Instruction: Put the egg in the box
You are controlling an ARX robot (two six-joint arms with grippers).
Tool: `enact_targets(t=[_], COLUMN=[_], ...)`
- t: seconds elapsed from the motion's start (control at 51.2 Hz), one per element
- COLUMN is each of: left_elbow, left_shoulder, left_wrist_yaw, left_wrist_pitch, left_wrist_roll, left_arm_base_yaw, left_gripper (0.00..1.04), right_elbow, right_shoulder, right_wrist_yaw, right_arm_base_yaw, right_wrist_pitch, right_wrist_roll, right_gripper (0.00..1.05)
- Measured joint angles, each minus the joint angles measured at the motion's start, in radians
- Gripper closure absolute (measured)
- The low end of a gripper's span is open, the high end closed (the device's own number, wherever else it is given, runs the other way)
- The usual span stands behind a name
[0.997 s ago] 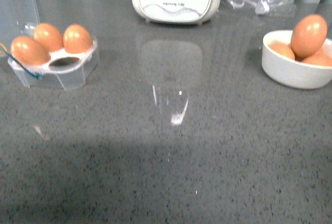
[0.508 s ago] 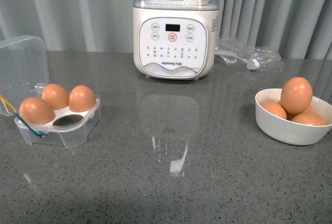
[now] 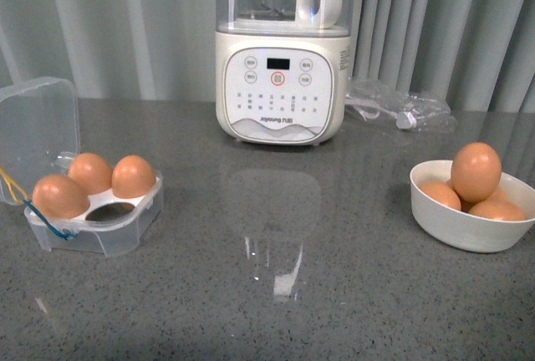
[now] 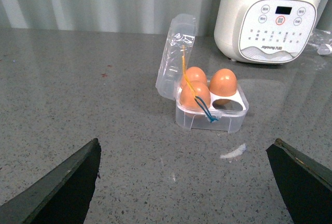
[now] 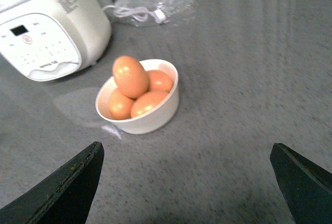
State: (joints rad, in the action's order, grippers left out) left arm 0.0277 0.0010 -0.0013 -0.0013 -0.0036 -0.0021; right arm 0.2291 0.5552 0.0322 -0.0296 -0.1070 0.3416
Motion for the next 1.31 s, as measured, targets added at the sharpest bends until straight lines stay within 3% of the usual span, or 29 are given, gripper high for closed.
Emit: enact_targets(t=[0.117,0.313,0.547,0.918,1.309], left_elbow=[0.000,0.000,0.000,0.000,0.000], left_shoulder=[0.000,0.000,0.000,0.000,0.000], left_wrist_yaw=[0.001,0.000,0.000,0.000,0.000], left_wrist_pitch=[0.000,0.000,0.000,0.000,0.000], left_wrist_roll=[0.000,0.000,0.000,0.000,0.000], left_arm_base_yaw=[0.000,0.000,0.000,0.000,0.000], left_gripper=[0.07,0.07,0.07,0.07,0.07], right_elbow=[0.061,0.148,0.233,0.354,0.460], right_shoulder=[0.183,0.341,0.470,0.703,0.876], right_wrist_yaw=[0.167,0.141,0.178,0.284,0.288], right_arm_base_yaw=[-0.037,-0.043,-0.083,-0.101,-0.062], right_wrist_pitch=[-0.135,-0.139,-0.169,-0.268,-0.290], right_wrist_roll=[-0.054,-0.249,-0.370,-0.396,-0.374], right_gripper=[0.07,0.07,0.07,0.07,0.07])
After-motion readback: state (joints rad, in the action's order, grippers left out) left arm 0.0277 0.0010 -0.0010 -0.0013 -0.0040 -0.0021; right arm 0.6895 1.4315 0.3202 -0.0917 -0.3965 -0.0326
